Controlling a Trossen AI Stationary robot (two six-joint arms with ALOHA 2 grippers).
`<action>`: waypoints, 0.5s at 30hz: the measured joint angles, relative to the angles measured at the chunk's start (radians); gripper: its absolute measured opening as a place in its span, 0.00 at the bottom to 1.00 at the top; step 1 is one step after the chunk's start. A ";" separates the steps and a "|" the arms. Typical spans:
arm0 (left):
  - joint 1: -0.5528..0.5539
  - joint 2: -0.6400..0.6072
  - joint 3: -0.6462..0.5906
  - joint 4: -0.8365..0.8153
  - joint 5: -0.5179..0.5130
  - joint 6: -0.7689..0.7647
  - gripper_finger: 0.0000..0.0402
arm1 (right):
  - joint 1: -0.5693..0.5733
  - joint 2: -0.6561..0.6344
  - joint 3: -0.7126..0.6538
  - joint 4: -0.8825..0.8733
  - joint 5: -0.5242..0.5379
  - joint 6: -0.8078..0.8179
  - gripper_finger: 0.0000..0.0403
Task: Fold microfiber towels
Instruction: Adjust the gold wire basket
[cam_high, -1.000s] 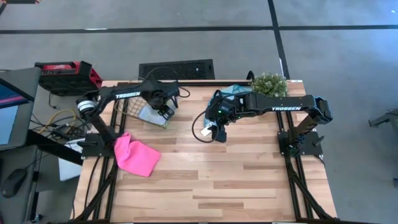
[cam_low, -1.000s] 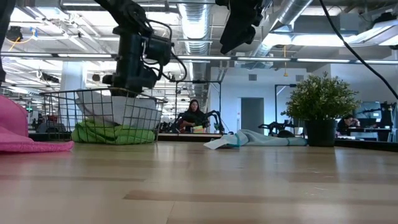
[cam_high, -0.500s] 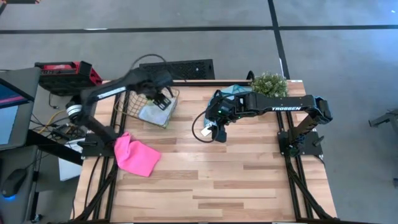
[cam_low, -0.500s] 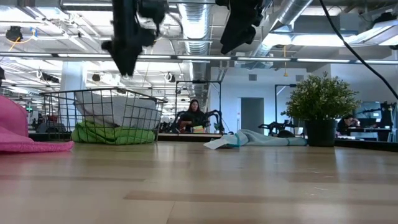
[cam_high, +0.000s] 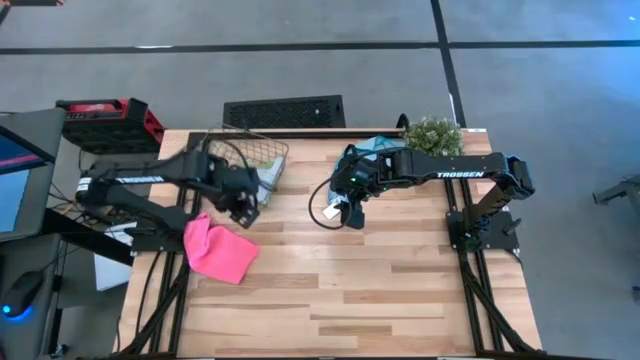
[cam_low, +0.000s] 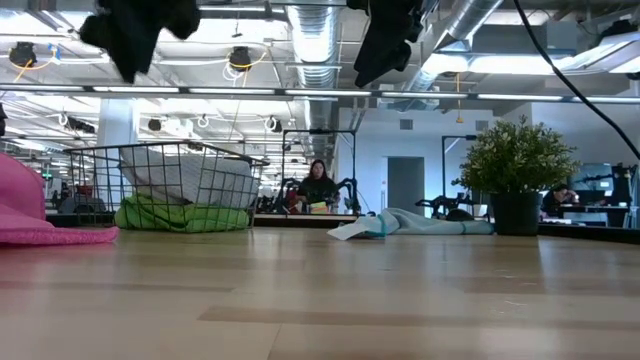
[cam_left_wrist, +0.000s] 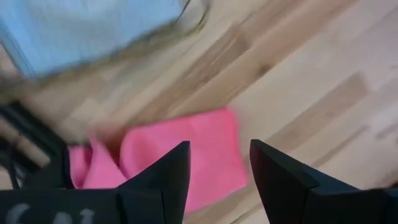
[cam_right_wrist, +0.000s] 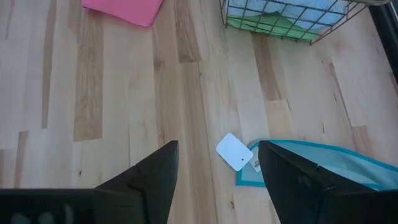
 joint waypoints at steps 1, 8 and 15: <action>-0.013 0.002 -0.031 0.009 0.000 -0.031 0.39 | 0.000 0.000 0.000 0.000 0.000 0.000 0.60; -0.012 0.020 -0.221 0.208 -0.095 -0.092 0.39 | 0.000 0.000 0.000 0.000 0.000 -0.013 0.60; 0.072 0.052 -0.333 0.377 -0.136 -0.013 0.39 | 0.000 0.000 0.000 -0.001 0.000 -0.015 0.60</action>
